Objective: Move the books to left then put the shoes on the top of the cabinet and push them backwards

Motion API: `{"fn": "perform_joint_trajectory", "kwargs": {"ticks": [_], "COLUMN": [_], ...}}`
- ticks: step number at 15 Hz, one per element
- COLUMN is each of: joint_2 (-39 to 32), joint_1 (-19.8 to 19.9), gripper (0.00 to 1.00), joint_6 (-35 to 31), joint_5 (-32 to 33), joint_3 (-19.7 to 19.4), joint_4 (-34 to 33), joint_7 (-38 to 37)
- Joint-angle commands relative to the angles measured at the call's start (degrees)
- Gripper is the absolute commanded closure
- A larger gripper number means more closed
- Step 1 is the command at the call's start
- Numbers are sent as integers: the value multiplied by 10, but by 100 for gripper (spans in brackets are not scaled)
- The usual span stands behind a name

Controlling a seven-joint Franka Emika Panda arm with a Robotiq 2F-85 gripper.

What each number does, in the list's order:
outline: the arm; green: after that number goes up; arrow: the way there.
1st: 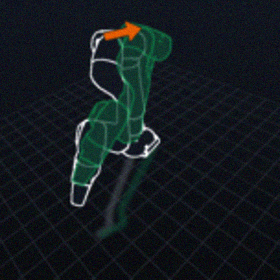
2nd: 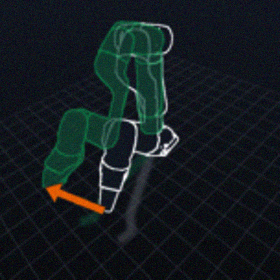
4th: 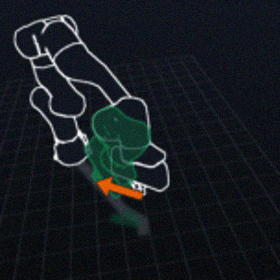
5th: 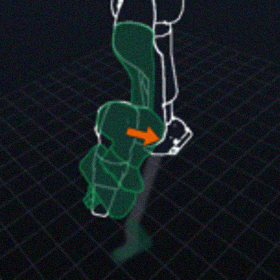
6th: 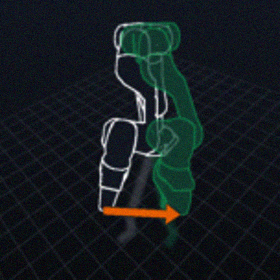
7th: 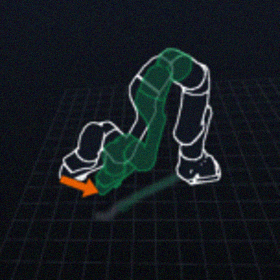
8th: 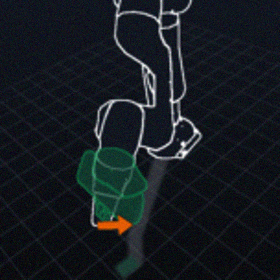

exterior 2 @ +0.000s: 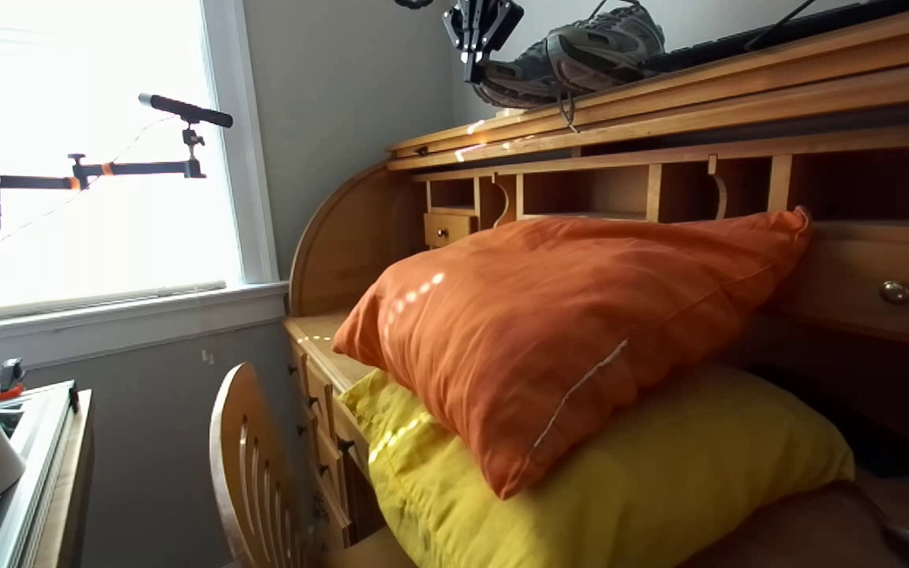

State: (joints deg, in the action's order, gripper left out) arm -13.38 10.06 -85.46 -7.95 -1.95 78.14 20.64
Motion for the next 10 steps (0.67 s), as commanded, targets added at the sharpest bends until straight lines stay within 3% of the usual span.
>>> {"fn": "perform_joint_trajectory", "kwargs": {"ticks": [1, 6, 10], "joint_2": [-8, -18, -19], "joint_1": [0, 2, 2], "gripper": [100, 100, 100], "joint_6": [-64, -161, -156], "joint_5": [-2, -1, -1], "joint_3": [0, -2, -2], "joint_4": [-3, -4, -5], "joint_7": [4, 1, -2]}}
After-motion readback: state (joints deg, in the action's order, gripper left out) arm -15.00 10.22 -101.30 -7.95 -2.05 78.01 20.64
